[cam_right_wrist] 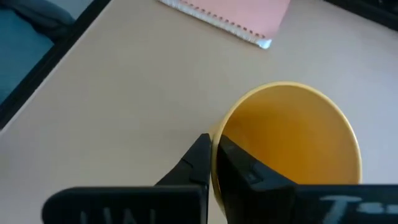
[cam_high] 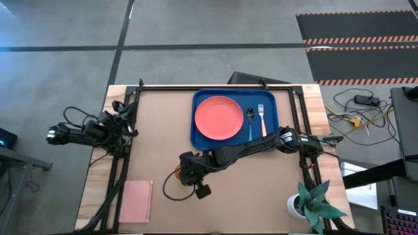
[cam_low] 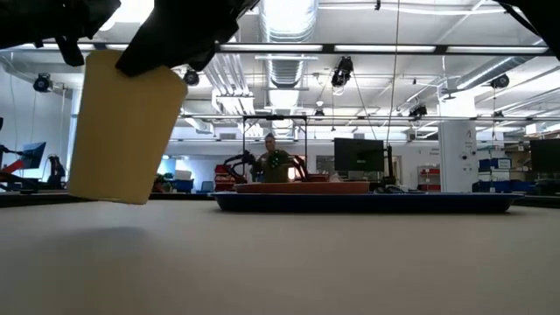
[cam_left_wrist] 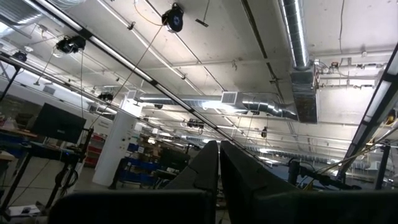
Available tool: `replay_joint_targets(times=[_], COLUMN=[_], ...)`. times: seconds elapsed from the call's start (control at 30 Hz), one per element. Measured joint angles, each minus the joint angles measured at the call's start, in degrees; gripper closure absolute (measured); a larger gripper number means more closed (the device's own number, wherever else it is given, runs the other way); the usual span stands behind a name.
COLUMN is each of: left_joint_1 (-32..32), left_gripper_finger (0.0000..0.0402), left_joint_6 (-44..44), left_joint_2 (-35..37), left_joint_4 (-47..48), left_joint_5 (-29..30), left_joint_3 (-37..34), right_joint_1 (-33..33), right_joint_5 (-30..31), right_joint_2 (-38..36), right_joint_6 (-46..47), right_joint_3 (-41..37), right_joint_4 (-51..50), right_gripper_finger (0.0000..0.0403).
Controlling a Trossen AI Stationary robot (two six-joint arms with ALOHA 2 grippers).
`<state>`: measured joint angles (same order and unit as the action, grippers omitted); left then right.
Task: Pick and place plate/cup/fork/spoon on tray
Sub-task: Put the yellow cup on the blue serving tray to the top right of the orange plate
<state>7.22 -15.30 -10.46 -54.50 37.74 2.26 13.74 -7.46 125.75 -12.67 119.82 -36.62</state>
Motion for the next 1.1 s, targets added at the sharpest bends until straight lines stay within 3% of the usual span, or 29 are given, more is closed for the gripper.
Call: replay_joint_targets(times=[0.5,0.7,1.1], left_joint_1=[0.01,0.07,0.07], left_gripper_finger=[0.0402,0.0402,0.0402], left_joint_6=[-0.03,-0.01,0.01], left_joint_2=[0.00,0.00,-0.07], left_joint_4=[0.12,0.15,0.15], left_joint_5=[0.00,-0.02,-0.45], left_joint_3=[0.00,0.00,0.00], right_joint_1=[-0.13,-1.35,-9.18], right_joint_5=[5.21,12.92,16.69], right_joint_2=[-4.92,-10.23,-22.83], right_joint_6=[-0.83,0.53,1.61], right_joint_3=[3.37,2.96,-6.44], right_joint_4=[-13.31,-20.69,-22.70], right_gripper_finger=[0.0394,0.0394,0.0394])
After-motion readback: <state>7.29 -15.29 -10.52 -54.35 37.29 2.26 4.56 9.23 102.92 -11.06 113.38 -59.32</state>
